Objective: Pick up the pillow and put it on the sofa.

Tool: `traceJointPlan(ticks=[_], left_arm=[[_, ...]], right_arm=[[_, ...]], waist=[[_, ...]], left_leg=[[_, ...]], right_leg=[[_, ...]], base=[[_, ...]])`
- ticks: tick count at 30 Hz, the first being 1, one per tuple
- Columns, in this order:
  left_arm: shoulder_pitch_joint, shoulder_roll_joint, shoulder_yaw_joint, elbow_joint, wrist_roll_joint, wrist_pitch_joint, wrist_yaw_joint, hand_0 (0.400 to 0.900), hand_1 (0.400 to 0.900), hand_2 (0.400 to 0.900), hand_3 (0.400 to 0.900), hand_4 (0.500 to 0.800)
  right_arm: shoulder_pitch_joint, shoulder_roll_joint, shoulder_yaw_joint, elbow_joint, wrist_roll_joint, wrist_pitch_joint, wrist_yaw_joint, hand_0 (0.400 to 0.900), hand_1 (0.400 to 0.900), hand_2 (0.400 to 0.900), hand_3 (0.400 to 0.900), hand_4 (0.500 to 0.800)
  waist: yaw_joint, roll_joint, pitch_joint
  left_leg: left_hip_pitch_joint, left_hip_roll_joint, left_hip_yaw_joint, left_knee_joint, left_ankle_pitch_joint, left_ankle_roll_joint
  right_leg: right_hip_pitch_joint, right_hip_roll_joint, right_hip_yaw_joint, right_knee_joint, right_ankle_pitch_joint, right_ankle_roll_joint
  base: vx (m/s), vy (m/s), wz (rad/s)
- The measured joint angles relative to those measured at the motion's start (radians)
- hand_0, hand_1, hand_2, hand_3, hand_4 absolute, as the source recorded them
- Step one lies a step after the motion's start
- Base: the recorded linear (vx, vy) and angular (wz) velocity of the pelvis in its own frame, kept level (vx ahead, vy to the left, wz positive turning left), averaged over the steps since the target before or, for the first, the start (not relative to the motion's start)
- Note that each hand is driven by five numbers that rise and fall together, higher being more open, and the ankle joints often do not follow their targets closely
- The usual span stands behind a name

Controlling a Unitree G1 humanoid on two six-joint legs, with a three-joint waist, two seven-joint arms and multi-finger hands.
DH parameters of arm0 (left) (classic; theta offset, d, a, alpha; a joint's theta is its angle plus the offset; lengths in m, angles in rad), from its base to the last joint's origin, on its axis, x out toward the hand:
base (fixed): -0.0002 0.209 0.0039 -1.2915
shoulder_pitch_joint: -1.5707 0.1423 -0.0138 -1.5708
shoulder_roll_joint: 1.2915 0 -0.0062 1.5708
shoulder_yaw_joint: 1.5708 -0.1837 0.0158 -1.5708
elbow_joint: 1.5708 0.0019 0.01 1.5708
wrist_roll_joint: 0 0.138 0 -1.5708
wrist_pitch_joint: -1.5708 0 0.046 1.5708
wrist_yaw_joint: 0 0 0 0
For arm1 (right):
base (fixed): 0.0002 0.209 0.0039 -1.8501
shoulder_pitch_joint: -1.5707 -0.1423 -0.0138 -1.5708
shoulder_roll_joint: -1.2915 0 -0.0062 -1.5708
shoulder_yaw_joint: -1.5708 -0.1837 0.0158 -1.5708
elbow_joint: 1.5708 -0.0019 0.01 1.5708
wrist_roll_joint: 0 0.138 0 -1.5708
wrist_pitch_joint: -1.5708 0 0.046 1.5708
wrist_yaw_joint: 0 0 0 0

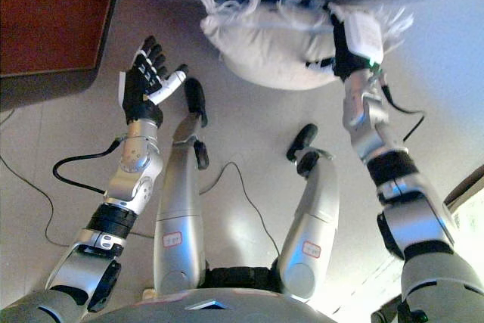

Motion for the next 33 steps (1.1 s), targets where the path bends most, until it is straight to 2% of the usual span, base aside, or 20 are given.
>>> traceJointPlan(ticks=[4,6,7,8,12,14,20,23,25,27,33], left_arm=[[-0.006,0.021,-0.011,-0.016,-0.007,-0.001,0.012,0.9,0.9,0.9,0.9,0.8],[-0.006,0.037,-0.021,-0.018,-0.02,-0.001,0.011,0.9,0.9,0.9,0.9,0.8],[-0.006,0.039,-0.023,-0.018,-0.029,-0.001,0.011,0.9,0.9,0.9,0.9,0.8],[-0.004,0.039,-0.025,-0.019,-0.035,-0.001,0.009,0.9,0.9,0.9,0.9,0.8],[-0.002,0.041,-0.036,-0.019,-0.047,0.001,-0.009,0.9,0.9,0.9,0.9,0.8],[-0.008,0.039,-0.062,-0.019,-0.048,0.003,-0.019,0.9,0.9,0.9,0.9,0.8],[-0.024,0.037,-0.067,-0.019,-0.05,0.005,-0.022,0.9,0.9,0.9,0.9,0.8],[-0.039,0.037,-0.061,-0.019,-0.05,0.005,-0.021,0.9,0.9,0.9,0.9,0.8],[-0.041,0.036,-0.041,-0.015,-0.05,0.006,-0.018,0.9,0.9,0.9,0.9,0.8],[-0.042,0.033,-0.035,-0.015,-0.05,0.006,-0.018,0.9,0.9,0.9,0.9,0.8],[-0.033,0.017,-0.025,0.015,-0.049,0.005,0.003,0.9,0.9,0.9,0.9,0.8]], right_arm=[[-0.101,-0.003,0.054,0.087,0.025,0.012,-0.025,0.9,0.9,0.9,0.9,0.8],[-0.163,0.001,0.101,0.156,0.066,0.017,-0.012,0.9,0.9,0.9,0.9,0.8],[-0.181,0.0,0.116,0.175,0.081,0.02,-0.003,0.551,0.551,0.551,0.551,0.591],[-0.199,0.0,0.126,0.194,0.098,0.021,0.012,0.4,0.4,0.4,0.4,0.5],[-0.278,0.001,0.172,0.278,0.207,0.02,0.092,0.4,0.4,0.4,0.4,0.5],[-0.287,0.001,0.172,0.299,0.263,0.019,0.105,0.4,0.4,0.4,0.4,0.5],[-0.286,-0.002,0.172,0.271,0.334,0.016,0.143,0.4,0.4,0.4,0.4,0.5],[-0.263,0.001,0.172,0.216,0.345,0.015,0.151,0.4,0.4,0.4,0.4,0.5],[-0.223,0.006,0.171,0.125,0.349,0.014,0.151,0.4,0.4,0.4,0.4,0.5],[-0.186,0.005,0.16,0.068,0.348,0.014,0.15,0.4,0.4,0.4,0.4,0.5],[0.018,0.039,0.069,-0.093,0.325,0.005,0.126,0.4,0.4,0.4,0.4,0.5]], waist=[[0.013,0.001,0.0],[0.015,0.001,0.0],[0.017,0.001,0.0],[0.02,0.001,0.0],[0.026,0.0,-0.001],[0.038,0.0,-0.001],[0.035,-0.007,0.001],[0.035,-0.011,0.002],[0.01,-0.018,0.004],[0.005,-0.025,0.004],[0.008,-0.036,0.002]], left_leg=[[-0.074,-0.002,-0.024,0.049,-0.009,-0.005],[-0.095,-0.004,-0.027,0.06,-0.009,-0.004],[-0.098,-0.004,-0.028,0.062,-0.009,-0.004],[-0.102,-0.008,-0.031,0.062,-0.009,-0.004],[-0.11,-0.015,-0.046,0.051,-0.009,-0.004],[-0.112,-0.017,-0.048,0.038,-0.008,-0.006],[-0.119,-0.018,-0.055,0.021,0.004,-0.003],[-0.118,-0.017,-0.055,0.02,0.006,-0.008],[-0.106,-0.017,-0.062,0.019,0.005,-0.008],[-0.089,-0.017,-0.06,0.013,0.001,-0.005],[0.068,-0.014,-0.037,-0.076,0.016,-0.001]], right_leg=[[-0.055,-0.002,-0.004,0.036,-0.01,-0.006],[-0.075,-0.007,-0.002,0.046,-0.011,-0.006],[-0.08,-0.011,-0.001,0.049,-0.011,-0.007],[-0.083,-0.013,-0.001,0.052,-0.011,-0.006],[-0.084,-0.014,-0.007,0.048,-0.011,-0.006],[-0.084,-0.013,-0.013,0.039,-0.011,-0.006],[-0.081,-0.005,-0.036,0.014,-0.009,-0.001],[-0.074,0.0,-0.038,0.002,-0.007,0.001],[-0.051,0.005,-0.042,-0.01,-0.005,0.004],[-0.034,0.008,-0.04,-0.02,-0.003,0.01],[0.105,0.025,-0.041,-0.102,0.019,0.023]], base=[[0.01,0.013,0.06],[0.02,0.002,0.05],[0.02,-0.007,0.05],[0.03,-0.006,0.04],[0.03,-0.004,0.05],[0.01,-0.002,0.02],[0.0,0.001,-0.01],[0.0,0.01,-0.04],[-0.05,0.023,-0.04],[0.03,0.008,-0.05],[-0.05,0.041,-0.07]])
